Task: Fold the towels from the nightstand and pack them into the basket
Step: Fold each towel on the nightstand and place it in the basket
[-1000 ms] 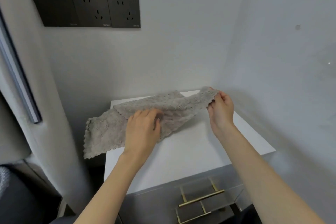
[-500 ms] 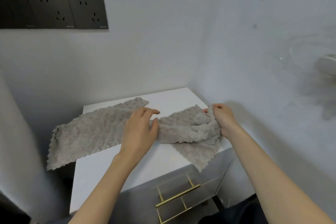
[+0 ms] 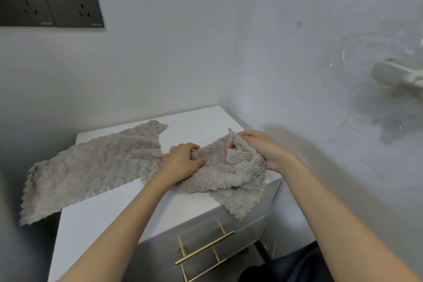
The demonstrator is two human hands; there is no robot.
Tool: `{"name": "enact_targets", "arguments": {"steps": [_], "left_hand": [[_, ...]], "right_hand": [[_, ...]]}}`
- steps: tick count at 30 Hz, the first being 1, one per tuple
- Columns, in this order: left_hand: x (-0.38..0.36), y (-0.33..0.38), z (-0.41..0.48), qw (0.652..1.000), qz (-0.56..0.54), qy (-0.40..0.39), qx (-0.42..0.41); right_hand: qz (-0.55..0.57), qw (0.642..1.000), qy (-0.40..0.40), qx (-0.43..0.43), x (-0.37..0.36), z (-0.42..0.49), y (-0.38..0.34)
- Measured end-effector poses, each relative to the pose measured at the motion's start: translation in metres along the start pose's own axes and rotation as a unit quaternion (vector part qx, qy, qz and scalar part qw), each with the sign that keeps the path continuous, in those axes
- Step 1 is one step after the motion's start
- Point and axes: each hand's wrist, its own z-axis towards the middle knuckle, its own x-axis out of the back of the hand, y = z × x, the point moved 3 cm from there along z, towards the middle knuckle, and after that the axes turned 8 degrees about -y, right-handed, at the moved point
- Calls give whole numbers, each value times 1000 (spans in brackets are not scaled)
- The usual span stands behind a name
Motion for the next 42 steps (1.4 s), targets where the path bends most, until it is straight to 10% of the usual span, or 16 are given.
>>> {"name": "enact_targets", "arguments": {"steps": [11, 28, 37, 42], "left_hand": [[58, -42, -35, 948, -257, 183, 25], [71, -82, -53, 945, -304, 93, 76], [75, -79, -66, 969, -231, 80, -26], [84, -80, -71, 947, -259, 187, -37]], "right_hand": [[-89, 951, 281, 97, 11, 22, -11], [-372, 914, 101, -127, -4, -6, 11], [-105, 986, 119, -57, -4, -17, 2], [25, 967, 234, 95, 1, -23, -6]]}}
